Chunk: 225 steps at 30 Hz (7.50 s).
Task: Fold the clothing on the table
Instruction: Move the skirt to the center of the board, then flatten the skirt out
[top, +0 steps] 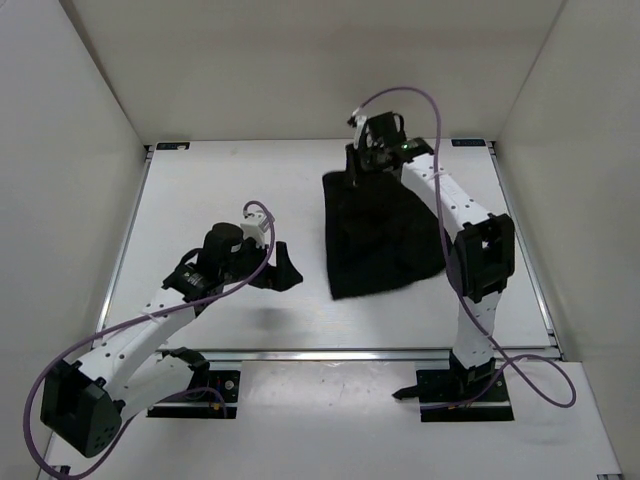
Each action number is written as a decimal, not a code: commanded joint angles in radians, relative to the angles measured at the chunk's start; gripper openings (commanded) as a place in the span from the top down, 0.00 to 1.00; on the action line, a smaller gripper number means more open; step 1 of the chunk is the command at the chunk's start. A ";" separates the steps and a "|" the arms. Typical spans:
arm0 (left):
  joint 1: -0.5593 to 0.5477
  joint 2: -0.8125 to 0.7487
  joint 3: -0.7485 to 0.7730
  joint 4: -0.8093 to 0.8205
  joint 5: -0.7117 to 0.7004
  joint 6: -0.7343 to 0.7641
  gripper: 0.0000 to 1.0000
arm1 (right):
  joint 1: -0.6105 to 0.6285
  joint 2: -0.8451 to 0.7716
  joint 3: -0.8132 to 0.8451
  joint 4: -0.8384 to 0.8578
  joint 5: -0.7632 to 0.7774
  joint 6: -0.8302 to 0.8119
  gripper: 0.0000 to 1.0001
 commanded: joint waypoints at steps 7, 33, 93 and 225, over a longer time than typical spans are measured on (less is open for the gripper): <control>-0.037 -0.043 -0.145 0.365 -0.091 -0.100 0.02 | -0.103 -0.154 0.244 0.013 -0.117 0.148 1.00; 0.155 0.615 -0.097 1.183 0.105 -0.134 0.01 | -0.157 -0.381 -0.203 0.168 -0.367 0.245 1.00; 0.013 -0.049 0.636 0.013 -0.363 0.328 1.00 | -0.062 -0.751 -0.246 0.067 -0.168 0.100 1.00; 0.319 0.766 0.728 0.341 -0.095 0.042 1.00 | -0.425 -0.088 0.052 0.202 -0.286 -0.063 1.00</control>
